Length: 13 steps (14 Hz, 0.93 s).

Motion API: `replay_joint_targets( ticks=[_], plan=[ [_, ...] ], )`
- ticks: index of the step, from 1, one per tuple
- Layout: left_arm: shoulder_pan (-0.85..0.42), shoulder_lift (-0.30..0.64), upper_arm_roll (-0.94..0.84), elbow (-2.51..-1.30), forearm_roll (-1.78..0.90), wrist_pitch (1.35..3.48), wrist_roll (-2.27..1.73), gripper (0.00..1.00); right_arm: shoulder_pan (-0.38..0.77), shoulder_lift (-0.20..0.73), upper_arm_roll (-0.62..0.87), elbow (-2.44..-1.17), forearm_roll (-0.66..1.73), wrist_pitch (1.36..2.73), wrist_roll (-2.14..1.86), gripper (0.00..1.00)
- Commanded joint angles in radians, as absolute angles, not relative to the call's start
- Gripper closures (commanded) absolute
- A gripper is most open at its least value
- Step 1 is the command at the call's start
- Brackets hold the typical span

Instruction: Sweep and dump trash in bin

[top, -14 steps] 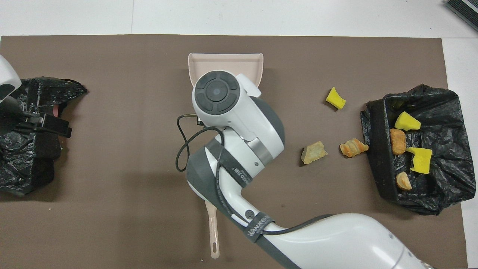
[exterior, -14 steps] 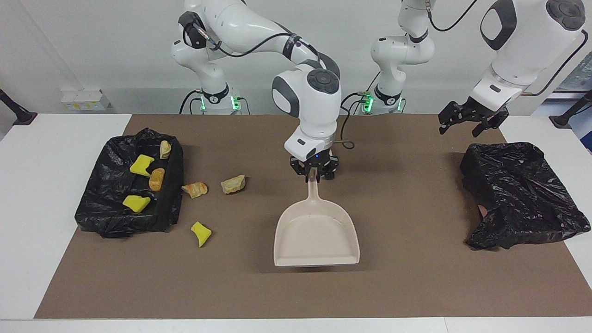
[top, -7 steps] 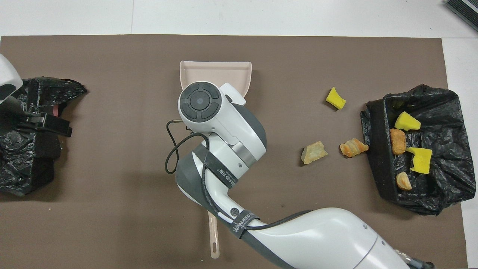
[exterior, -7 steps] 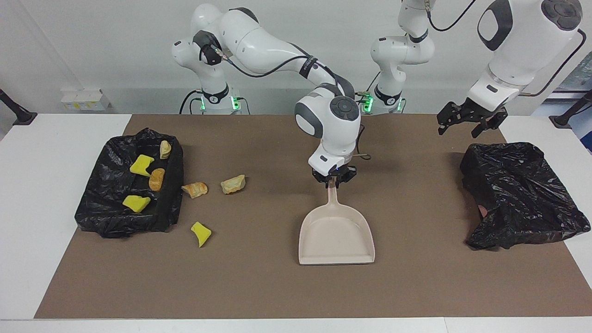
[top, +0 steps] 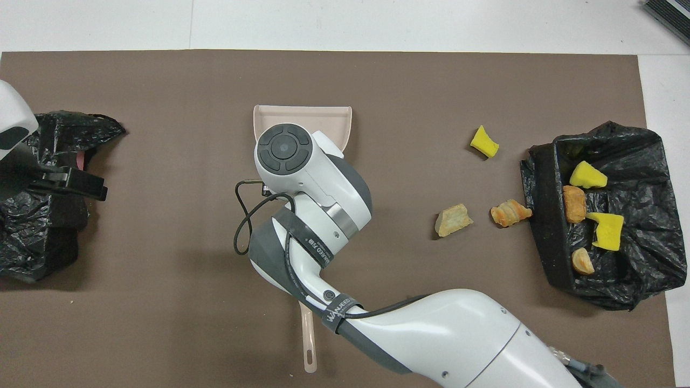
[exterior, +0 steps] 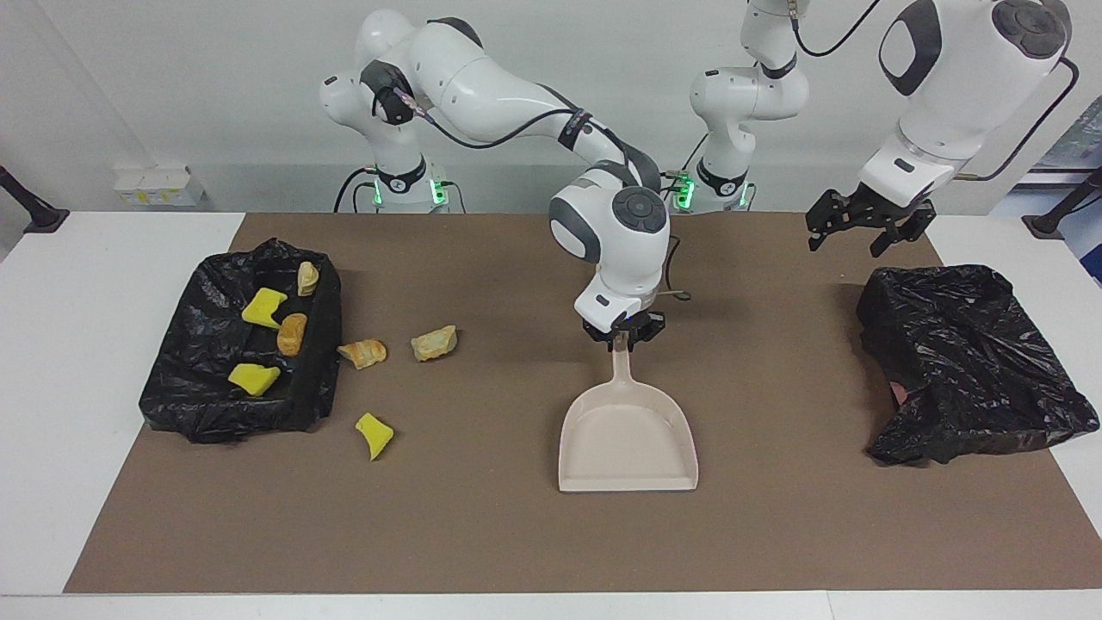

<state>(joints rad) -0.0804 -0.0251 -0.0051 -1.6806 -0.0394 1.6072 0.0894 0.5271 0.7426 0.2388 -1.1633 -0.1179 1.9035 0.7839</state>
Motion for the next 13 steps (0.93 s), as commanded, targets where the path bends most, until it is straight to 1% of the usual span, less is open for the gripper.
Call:
replay_joint_targets(
  ticks=[1,2,5,6,7,10,13],
  plan=[
    [-0.113,-0.055,0.005,-1.732,-0.017,1.658,0.092,0.00,0.509,0.726,0.250,-1.147,-0.086,1.887,0.792,0.18],
    [-0.124,-0.057,0.005,-1.741,-0.017,1.670,0.092,0.00,0.509,0.691,0.252,-1.170,-0.071,1.872,0.792,0.13],
    [-0.149,-0.052,0.005,-1.762,-0.017,1.719,0.083,0.00,0.508,0.579,0.252,-1.262,-0.044,1.815,0.793,0.04],
    [-0.169,-0.045,0.005,-1.766,-0.017,1.733,0.080,0.00,0.505,0.528,0.252,-1.310,-0.043,1.806,0.793,0.02],
    [-0.192,-0.037,0.005,-1.778,-0.017,1.752,0.072,0.00,0.500,0.475,0.252,-1.366,-0.043,1.801,0.792,0.00],
    [-0.253,-0.032,0.005,-1.839,-0.018,1.873,-0.009,0.00,0.499,0.318,0.252,-1.535,-0.013,1.795,0.787,0.00],
    [-0.327,0.037,0.005,-1.842,-0.018,1.966,-0.109,0.00,0.524,0.221,0.253,-1.670,0.049,1.816,0.790,0.00]
  ],
)
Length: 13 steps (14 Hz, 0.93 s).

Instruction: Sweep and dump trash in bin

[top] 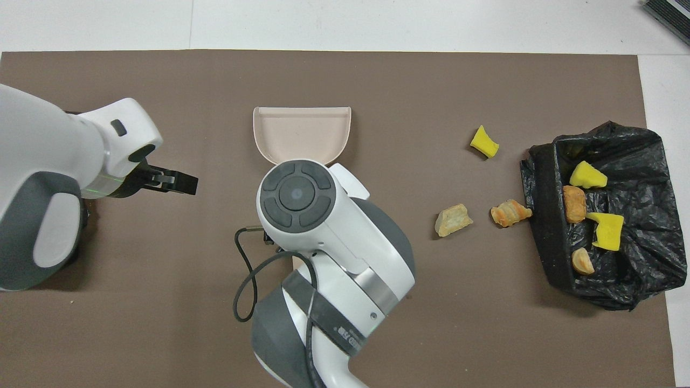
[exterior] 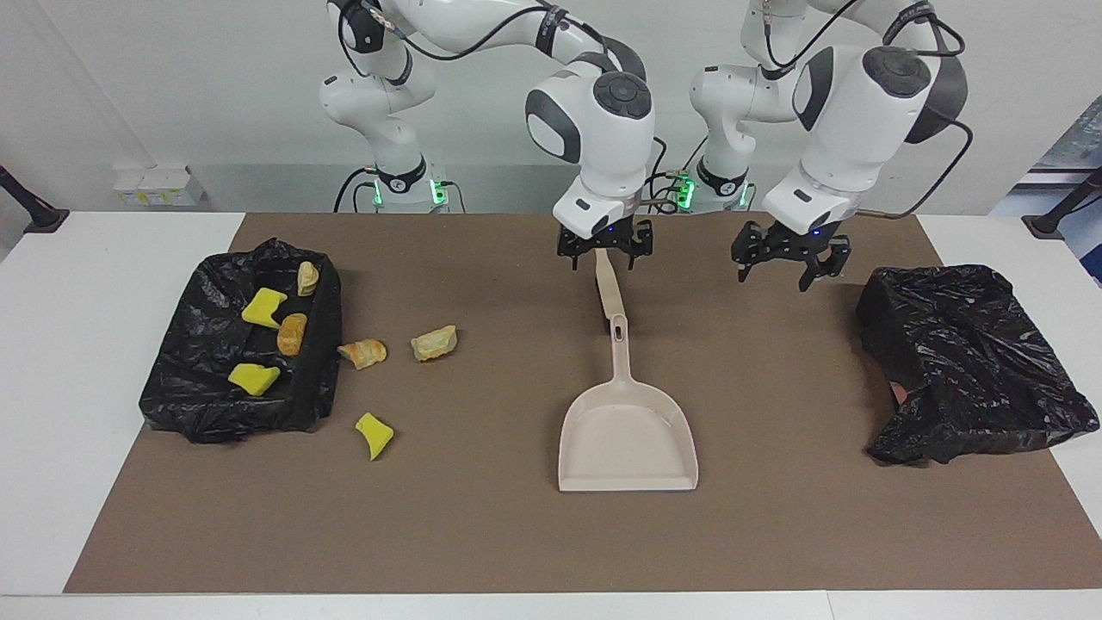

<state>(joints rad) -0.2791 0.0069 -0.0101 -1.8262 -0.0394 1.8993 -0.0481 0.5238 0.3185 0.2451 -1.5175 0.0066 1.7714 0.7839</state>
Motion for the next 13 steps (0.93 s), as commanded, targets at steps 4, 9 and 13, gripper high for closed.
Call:
replay_joint_targets(
  ticks=[4,9,13],
  plan=[
    [-0.458,0.170,0.006,-1.827,-0.015,2.081,-0.265,0.00,0.592,0.104,0.253,-1.917,0.110,2.024,0.791,0.00],
    [-0.546,0.287,0.006,-1.833,-0.015,2.251,-0.399,0.00,0.676,0.114,0.255,-2.038,0.110,2.115,0.825,0.00],
    [-0.589,0.345,0.008,-1.833,-0.015,2.284,-0.416,0.00,0.718,0.121,0.255,-2.131,0.110,2.223,0.825,0.00]
  ],
)
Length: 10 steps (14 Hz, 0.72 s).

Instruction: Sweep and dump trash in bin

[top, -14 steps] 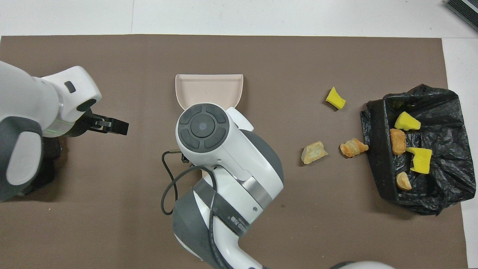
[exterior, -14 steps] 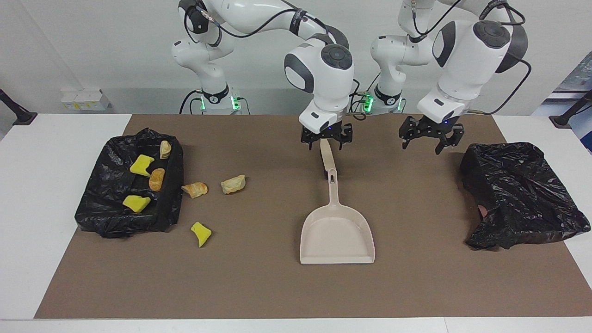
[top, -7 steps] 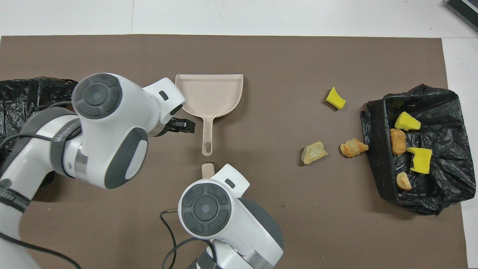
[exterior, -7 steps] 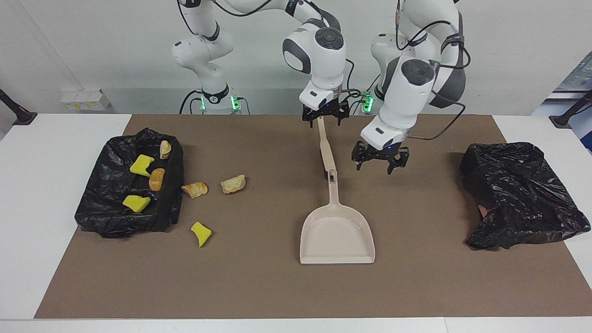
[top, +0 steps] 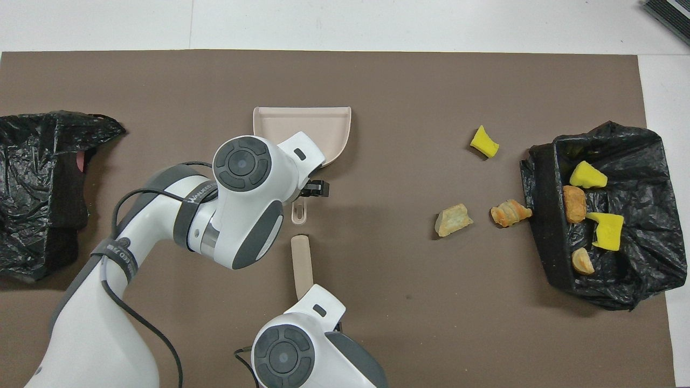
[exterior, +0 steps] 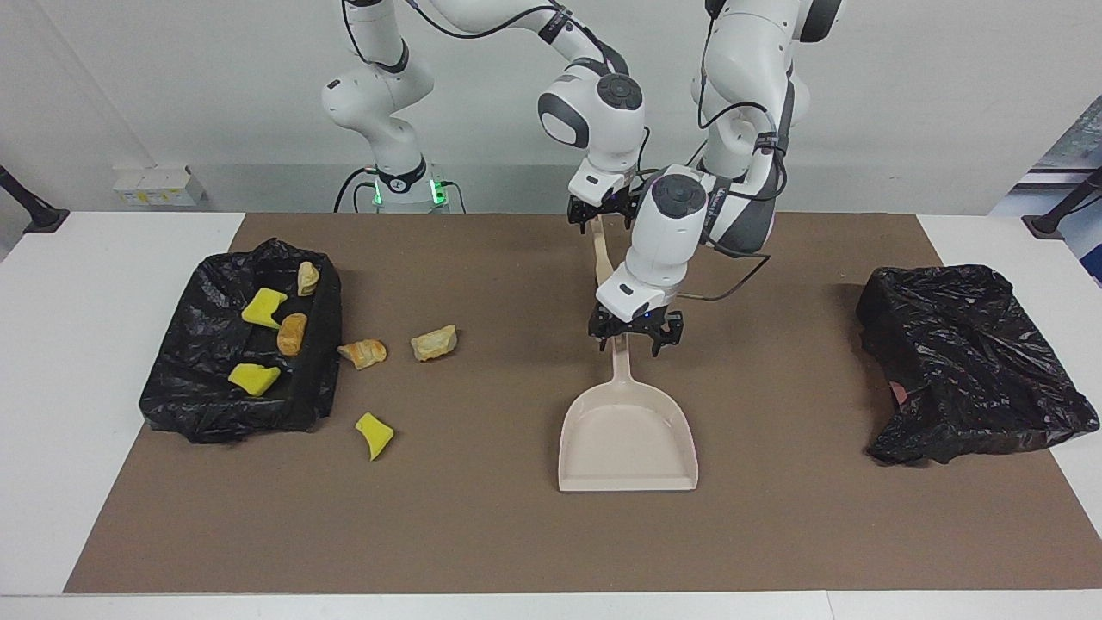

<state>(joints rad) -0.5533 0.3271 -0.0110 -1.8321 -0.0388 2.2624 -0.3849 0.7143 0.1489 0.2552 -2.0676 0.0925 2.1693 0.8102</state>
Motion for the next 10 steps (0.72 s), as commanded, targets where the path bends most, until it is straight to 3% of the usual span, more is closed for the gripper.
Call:
replay_joint_targets(
  ticks=[1,3,4,6,7,8,10],
  plan=[
    [-0.589,0.345,0.009,-1.832,-0.015,2.275,-0.422,0.00,0.719,0.117,0.255,-2.135,0.112,2.221,0.825,0.00],
    [-0.591,0.345,0.009,-1.827,-0.015,2.263,-0.426,0.17,0.719,0.110,0.255,-2.154,0.112,2.226,0.828,0.00],
    [-0.591,0.345,0.009,-1.824,-0.015,2.254,-0.439,0.36,0.719,0.110,0.255,-2.157,0.112,2.226,0.828,0.08],
    [-0.591,0.339,0.009,-1.822,-0.015,2.227,-0.439,0.70,0.719,0.103,0.255,-2.166,0.112,2.226,0.815,0.33],
    [-0.592,0.334,0.011,-1.822,-0.012,2.208,-0.439,0.96,0.722,0.092,0.255,-2.174,0.112,2.214,0.816,0.53],
    [-0.591,0.333,0.011,-1.822,0.000,2.200,-0.434,1.00,0.730,0.087,0.255,-2.180,0.112,2.214,0.822,0.73],
    [-0.580,0.328,0.012,-1.812,0.008,2.200,-0.428,1.00,0.738,0.084,0.255,-2.183,0.110,2.207,0.824,1.00]
  ],
)
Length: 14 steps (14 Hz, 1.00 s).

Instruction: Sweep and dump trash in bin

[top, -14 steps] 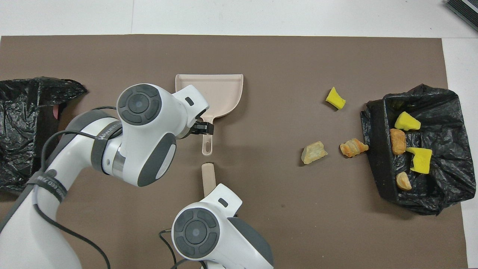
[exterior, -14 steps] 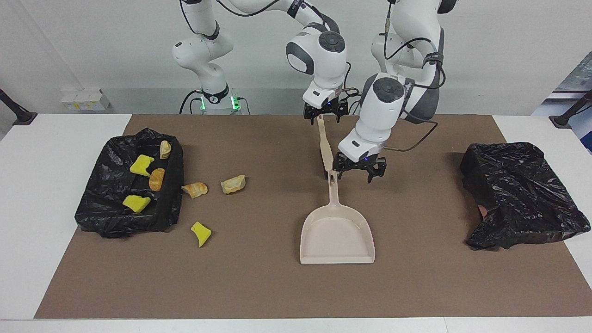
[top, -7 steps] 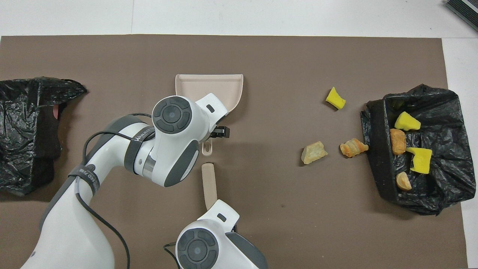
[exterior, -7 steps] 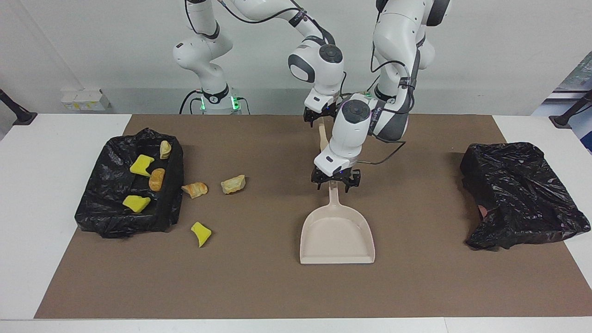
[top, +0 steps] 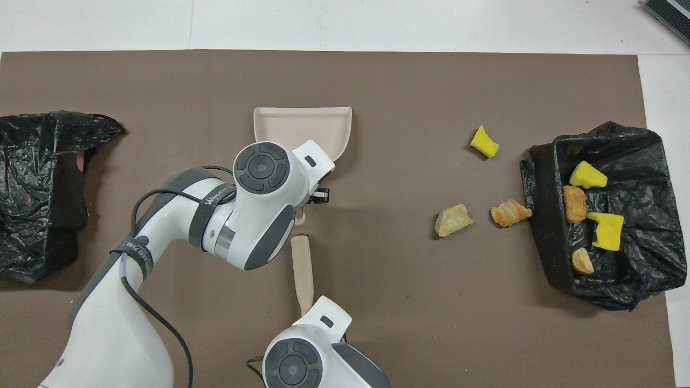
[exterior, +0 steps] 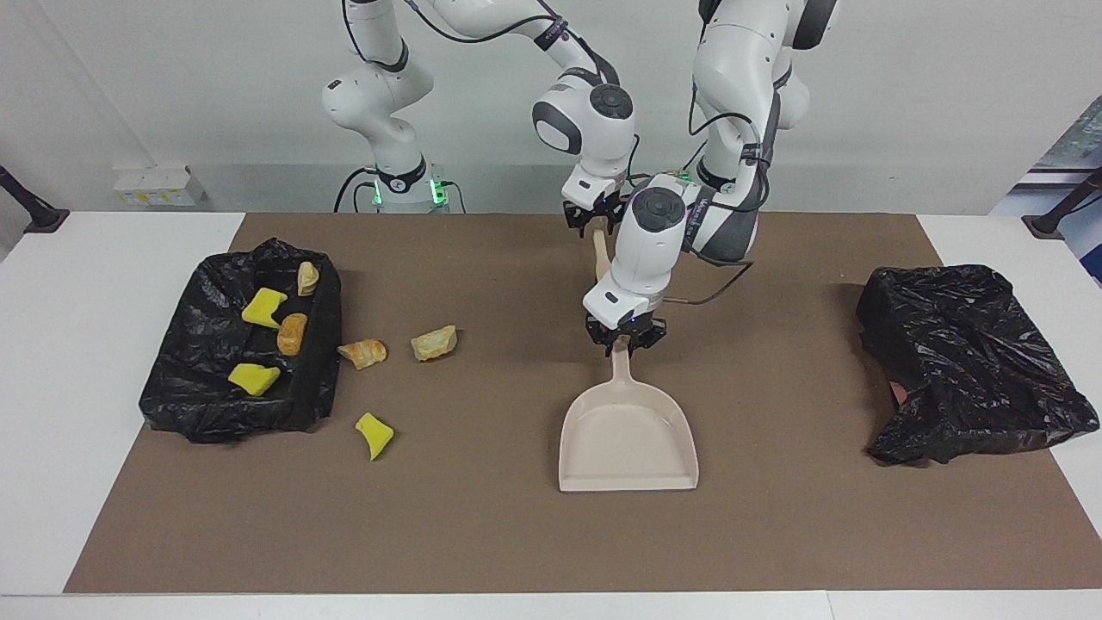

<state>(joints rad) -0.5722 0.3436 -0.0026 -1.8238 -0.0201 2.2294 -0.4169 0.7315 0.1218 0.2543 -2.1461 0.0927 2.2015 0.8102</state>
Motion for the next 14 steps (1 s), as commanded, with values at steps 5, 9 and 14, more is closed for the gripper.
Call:
replay_joint_targets(
  ticks=[5,9,14],
  plan=[
    [-0.540,0.296,0.018,-1.783,0.081,2.195,-0.396,1.00,0.736,0.054,0.250,-2.180,0.107,2.177,0.827,1.00],
    [-0.517,0.281,0.037,-1.759,0.081,2.142,-0.240,1.00,0.631,-0.081,0.245,-2.181,0.092,2.016,0.831,1.00],
    [-0.427,0.224,0.048,-1.761,0.080,2.025,0.202,1.00,0.442,-0.169,0.244,-2.181,-0.041,1.794,0.819,1.00]
  ],
)
